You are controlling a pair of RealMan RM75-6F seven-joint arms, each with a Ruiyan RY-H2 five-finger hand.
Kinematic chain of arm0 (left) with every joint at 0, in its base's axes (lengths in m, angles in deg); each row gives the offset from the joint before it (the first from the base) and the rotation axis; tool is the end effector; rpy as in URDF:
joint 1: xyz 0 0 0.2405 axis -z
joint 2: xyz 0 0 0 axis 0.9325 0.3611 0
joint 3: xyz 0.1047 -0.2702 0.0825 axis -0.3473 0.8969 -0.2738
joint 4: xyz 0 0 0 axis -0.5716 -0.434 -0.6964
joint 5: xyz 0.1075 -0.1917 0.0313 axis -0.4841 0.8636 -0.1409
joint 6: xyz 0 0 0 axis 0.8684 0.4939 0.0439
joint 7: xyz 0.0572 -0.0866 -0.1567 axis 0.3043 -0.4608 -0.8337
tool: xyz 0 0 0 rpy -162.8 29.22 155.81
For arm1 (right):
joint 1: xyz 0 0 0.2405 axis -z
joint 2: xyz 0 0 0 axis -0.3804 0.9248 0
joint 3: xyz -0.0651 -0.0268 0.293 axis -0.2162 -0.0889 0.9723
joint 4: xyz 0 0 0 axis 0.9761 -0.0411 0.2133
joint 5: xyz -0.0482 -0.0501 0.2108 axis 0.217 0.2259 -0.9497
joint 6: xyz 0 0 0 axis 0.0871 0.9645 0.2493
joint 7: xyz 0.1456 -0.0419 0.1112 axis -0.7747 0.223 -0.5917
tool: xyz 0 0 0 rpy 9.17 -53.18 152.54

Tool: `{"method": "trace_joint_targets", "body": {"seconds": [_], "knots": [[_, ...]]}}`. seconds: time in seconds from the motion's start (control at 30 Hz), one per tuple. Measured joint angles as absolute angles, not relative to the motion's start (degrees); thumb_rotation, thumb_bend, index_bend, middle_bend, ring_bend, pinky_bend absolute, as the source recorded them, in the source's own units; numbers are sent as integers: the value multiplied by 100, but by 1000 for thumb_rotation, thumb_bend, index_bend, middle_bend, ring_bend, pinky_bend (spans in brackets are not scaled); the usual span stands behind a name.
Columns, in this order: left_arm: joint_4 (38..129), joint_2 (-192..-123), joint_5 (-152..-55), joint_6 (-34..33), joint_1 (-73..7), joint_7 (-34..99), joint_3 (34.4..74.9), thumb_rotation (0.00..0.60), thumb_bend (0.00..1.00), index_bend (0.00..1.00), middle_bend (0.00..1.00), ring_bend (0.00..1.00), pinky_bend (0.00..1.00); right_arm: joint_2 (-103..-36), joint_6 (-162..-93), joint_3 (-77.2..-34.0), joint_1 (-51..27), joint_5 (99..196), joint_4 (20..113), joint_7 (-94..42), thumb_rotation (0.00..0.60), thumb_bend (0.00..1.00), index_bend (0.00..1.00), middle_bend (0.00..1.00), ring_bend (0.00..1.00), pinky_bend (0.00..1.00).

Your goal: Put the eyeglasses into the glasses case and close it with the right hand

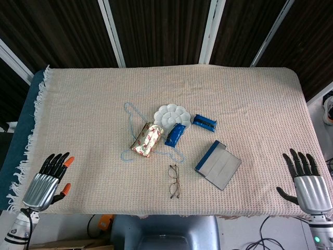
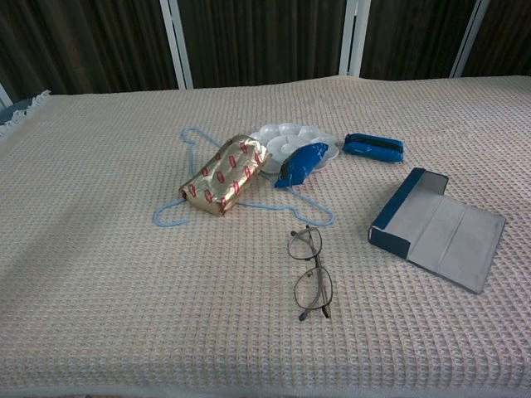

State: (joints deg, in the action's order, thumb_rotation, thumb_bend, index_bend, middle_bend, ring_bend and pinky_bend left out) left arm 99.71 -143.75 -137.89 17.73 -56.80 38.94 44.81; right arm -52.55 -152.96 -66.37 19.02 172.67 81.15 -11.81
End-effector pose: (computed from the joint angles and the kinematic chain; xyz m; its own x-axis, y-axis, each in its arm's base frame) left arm -0.3133 0.2494 0.1045 0.5009 0.0428 0.8645 0.8323 -0.2980 -0.4675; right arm -0.3638 -0.2073 0.1601 0.6133 0.0087 0.7898 -0.7895 -0.0223 0.6134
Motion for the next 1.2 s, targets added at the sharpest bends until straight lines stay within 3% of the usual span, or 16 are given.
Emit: {"method": "trace_joint_targets", "body": {"seconds": [0.3, 0.63, 0.8, 1.2], "knots": [[10048, -14289, -13686, 1731, -5665, 3716, 4507, 600, 368, 0, 0, 0, 61, -5337, -15253, -6699, 1698, 17985, 8003, -1241, 600, 327, 148, 0, 0, 0], [10065, -14275, -13560, 1735, -5703, 3742, 4541, 600, 372, 0, 0, 0, 75, -5665, -13967, -6490, 232, 19087, 7773, -467, 600, 346, 504, 0, 0, 0], [10075, -14264, -13497, 1751, -5718, 3724, 4575, 600, 373, 0, 0, 0, 75, -6114, -13130, -6350, -551, 19405, 7474, -159, 600, 369, 548, 0, 0, 0], [10077, -14276, -13389, 1710, -5728, 3855, 4604, 600, 378, 0, 0, 0, 76, -6938, -12327, -6469, -1639, 19947, 6499, -344, 600, 488, 568, 0, 0, 0]]}}
